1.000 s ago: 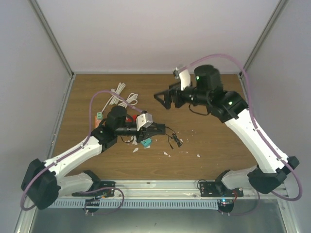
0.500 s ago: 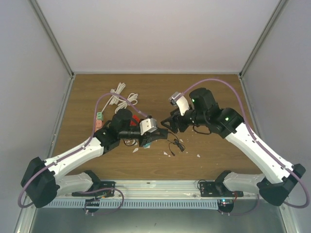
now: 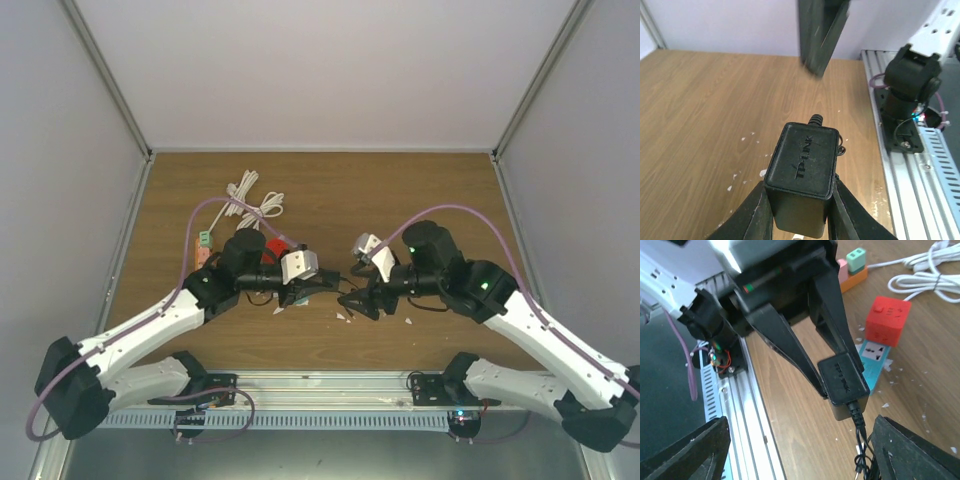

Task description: Insert the plug

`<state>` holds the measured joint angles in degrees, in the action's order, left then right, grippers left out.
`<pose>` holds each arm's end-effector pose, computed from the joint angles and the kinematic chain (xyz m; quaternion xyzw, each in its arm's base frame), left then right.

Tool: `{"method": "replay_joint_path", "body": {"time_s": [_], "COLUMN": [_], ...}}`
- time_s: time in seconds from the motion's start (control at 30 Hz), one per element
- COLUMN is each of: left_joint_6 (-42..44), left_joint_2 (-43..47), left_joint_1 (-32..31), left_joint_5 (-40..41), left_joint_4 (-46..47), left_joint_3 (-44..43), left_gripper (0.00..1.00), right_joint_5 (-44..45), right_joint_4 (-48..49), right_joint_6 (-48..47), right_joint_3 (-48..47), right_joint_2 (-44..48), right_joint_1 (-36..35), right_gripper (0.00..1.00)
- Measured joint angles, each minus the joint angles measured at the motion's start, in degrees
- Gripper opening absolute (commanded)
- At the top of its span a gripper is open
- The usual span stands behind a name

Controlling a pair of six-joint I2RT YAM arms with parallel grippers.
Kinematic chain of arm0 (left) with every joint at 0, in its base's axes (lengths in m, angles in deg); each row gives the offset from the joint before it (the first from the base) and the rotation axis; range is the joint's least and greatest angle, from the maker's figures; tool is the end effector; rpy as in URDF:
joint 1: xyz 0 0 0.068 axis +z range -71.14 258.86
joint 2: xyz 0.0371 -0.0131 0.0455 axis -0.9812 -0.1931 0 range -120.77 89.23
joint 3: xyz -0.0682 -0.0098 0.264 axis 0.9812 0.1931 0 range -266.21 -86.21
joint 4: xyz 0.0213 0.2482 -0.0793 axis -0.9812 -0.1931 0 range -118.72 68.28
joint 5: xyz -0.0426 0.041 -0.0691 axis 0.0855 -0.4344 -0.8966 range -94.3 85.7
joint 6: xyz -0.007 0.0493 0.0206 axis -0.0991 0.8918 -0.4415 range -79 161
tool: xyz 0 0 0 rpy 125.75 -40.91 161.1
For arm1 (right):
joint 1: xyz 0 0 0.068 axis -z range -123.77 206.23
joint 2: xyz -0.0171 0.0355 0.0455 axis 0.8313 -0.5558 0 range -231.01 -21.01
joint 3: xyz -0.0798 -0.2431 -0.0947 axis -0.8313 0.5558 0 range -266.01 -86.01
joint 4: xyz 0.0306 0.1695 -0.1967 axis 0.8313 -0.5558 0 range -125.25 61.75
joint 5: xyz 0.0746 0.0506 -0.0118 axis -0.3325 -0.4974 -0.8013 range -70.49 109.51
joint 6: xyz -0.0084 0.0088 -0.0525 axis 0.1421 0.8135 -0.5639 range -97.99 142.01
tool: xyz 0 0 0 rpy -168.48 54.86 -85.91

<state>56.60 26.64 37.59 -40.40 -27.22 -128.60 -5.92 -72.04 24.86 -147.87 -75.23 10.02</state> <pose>0.1678 -0.1752 0.2751 0.5283 0.6293 -0.3682 0.4350 0.1178 0.1450 0.3571 -0.4140 0.7714 0.3620 0.3203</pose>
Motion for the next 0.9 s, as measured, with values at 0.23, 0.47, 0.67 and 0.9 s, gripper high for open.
{"method": "replay_joint_path", "body": {"time_s": [0.23,0.47,0.67,0.9], "left_joint_6": [0.98,1.9,2.08,3.13], "left_joint_2": [5.22,1.27,-1.29,4.44], "left_joint_1": [-0.22,-0.46,-0.96,-1.55], "left_joint_5": [-3.76,-5.27,-4.9,-6.32], "left_joint_4": [0.24,0.15,0.04,0.09], "left_joint_3": [1.22,1.18,1.01,1.81], "left_gripper": [0.0,0.0,0.0,0.0], "right_joint_5": [0.96,2.86,4.7,6.01], "right_joint_4": [0.59,-1.55,-3.78,-1.6], "right_joint_6": [-3.1,-5.18,-5.77,-6.67], "right_joint_3": [1.16,1.11,1.01,-0.39], "right_joint_2": [-2.25,-3.87,-5.09,-4.72], "right_joint_1": [-4.31,-5.42,-5.57,-5.81], "right_gripper": [0.68,0.59,0.76,0.68]}}
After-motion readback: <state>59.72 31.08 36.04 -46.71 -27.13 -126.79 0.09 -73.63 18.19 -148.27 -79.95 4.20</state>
